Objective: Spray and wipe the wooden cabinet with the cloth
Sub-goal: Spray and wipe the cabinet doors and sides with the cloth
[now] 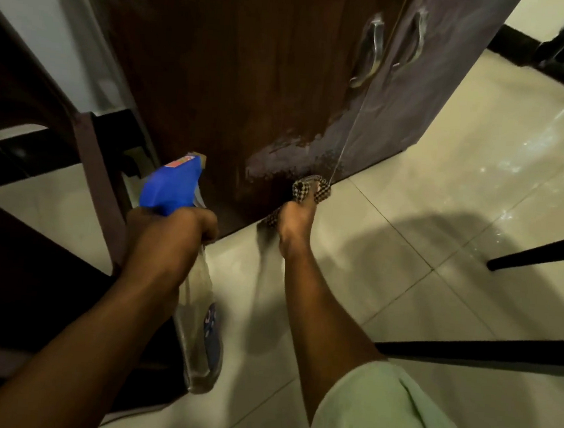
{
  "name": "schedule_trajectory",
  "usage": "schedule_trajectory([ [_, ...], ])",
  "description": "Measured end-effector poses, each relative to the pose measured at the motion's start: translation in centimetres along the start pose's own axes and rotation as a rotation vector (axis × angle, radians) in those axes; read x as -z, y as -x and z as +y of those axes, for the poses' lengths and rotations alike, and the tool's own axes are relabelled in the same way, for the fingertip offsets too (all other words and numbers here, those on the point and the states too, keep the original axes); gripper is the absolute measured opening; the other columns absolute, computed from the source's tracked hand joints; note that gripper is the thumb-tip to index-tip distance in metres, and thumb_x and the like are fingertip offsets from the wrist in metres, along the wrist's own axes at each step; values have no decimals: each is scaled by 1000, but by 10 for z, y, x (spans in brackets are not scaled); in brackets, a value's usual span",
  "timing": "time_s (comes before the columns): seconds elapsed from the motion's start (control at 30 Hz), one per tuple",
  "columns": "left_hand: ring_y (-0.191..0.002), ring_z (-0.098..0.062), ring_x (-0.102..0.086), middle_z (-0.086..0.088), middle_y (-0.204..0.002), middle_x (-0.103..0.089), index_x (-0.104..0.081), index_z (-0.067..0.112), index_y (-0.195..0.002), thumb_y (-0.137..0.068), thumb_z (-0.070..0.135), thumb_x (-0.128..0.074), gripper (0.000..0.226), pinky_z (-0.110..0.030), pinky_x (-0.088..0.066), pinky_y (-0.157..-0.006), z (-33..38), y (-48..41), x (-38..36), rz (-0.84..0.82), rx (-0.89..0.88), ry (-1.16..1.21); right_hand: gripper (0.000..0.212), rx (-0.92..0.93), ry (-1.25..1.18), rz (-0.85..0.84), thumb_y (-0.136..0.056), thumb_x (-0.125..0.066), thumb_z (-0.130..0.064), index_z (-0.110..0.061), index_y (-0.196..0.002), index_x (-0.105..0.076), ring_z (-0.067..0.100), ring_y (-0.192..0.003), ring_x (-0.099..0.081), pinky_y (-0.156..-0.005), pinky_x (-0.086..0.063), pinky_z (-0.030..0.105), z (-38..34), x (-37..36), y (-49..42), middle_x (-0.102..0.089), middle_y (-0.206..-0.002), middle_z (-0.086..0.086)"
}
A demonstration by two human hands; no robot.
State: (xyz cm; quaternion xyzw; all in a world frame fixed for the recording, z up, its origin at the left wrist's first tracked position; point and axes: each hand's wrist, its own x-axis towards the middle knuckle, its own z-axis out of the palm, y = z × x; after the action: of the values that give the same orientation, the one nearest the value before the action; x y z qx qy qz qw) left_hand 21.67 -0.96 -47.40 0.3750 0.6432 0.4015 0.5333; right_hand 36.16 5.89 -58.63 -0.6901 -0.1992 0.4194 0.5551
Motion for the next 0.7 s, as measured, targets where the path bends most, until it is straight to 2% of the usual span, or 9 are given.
schedule_trajectory([
  [0.07, -79, -26, -50, -12, -87, -53, -61, -4, -102, -74, 2, -60, 29, -30, -41, -62, 3, 1, -2, -25, -28, -21, 72, -7, -85, 2, -84, -42, -3, -30, -150, -26, 13, -92, -48, -78, -50, 23, 29, -17, -4, -44, -143, 11],
  [0.13, -78, -26, -50, -13, -86, -52, -60, 1, -92, -74, 0, -60, 17, -32, -41, -64, 8, 8, -3, 13, -40, -7, 29, -132, -151, -50, -99, -46, -28, -30, -127, -55, 6, -72, -58, -57, -47, 13, 55, -31, 5, -61, -109, -1],
  [0.17, -76, -25, -51, -14, -83, -51, -58, 6, -85, -75, 0, -60, 12, -33, -42, -65, 0, -6, -16, 31, -74, 13, 23, -194, -232, -85, -99, -46, -40, -29, -114, -60, 6, -77, -63, -57, -48, 12, 73, -38, 2, -61, -98, -6],
  [0.23, -69, -15, -51, -3, -77, -53, -60, 19, -84, -75, 11, -67, 13, -29, -41, -64, -10, -19, -30, -13, -68, 10, 25, -195, -205, -121, -97, -48, -47, -29, -113, -55, 8, -92, -64, -71, -56, 18, 102, -46, -12, -63, -100, -10],
  [0.3, -66, -3, -47, 10, -76, -53, -64, 29, -95, -71, 32, -75, 26, -25, -37, -64, -17, -30, -40, -92, -19, 16, 29, -158, -160, -118, -95, -47, -54, -34, -114, -55, 4, -78, -64, -72, -59, 23, 98, -39, -17, -64, -109, -1],
  [0.37, -68, -15, -51, -1, -76, -54, -62, 17, -91, -74, 15, -69, 19, -29, -42, -65, -9, -21, -38, 6, -4, -7, 28, -63, -18, -53, -99, -46, -28, -26, -126, -53, 5, -67, -58, -58, -49, 11, 57, -21, -13, -60, -112, 7],
  [0.43, -71, -23, -51, -11, -77, -53, -60, 10, -88, -70, 4, -64, 19, -34, -43, -67, -1, -10, -29, 76, -22, -14, 60, 7, -53, 16, -86, -41, -2, -15, -144, -38, 17, -82, -58, -68, -48, 20, 26, 0, -29, -57, -124, 16],
  [0.6, -63, -21, -48, -7, -66, -49, -55, 12, -74, -70, 4, -65, 13, -33, -42, -63, -8, -16, -25, 76, -20, -62, 77, 73, 19, 55, -68, -34, -34, -28, -145, -31, 40, -103, -61, -85, -53, 58, 17, 27, -89, -52, -133, 14],
  [0.7, -55, -17, -44, -5, -62, -45, -53, 13, -72, -72, 4, -63, 14, -28, -39, -55, -7, -17, -29, 65, -50, -73, 82, 47, 10, 16, -69, -34, -16, -31, -149, -24, 32, -116, -53, -100, -46, 50, 9, 20, -57, -43, -144, 8],
])
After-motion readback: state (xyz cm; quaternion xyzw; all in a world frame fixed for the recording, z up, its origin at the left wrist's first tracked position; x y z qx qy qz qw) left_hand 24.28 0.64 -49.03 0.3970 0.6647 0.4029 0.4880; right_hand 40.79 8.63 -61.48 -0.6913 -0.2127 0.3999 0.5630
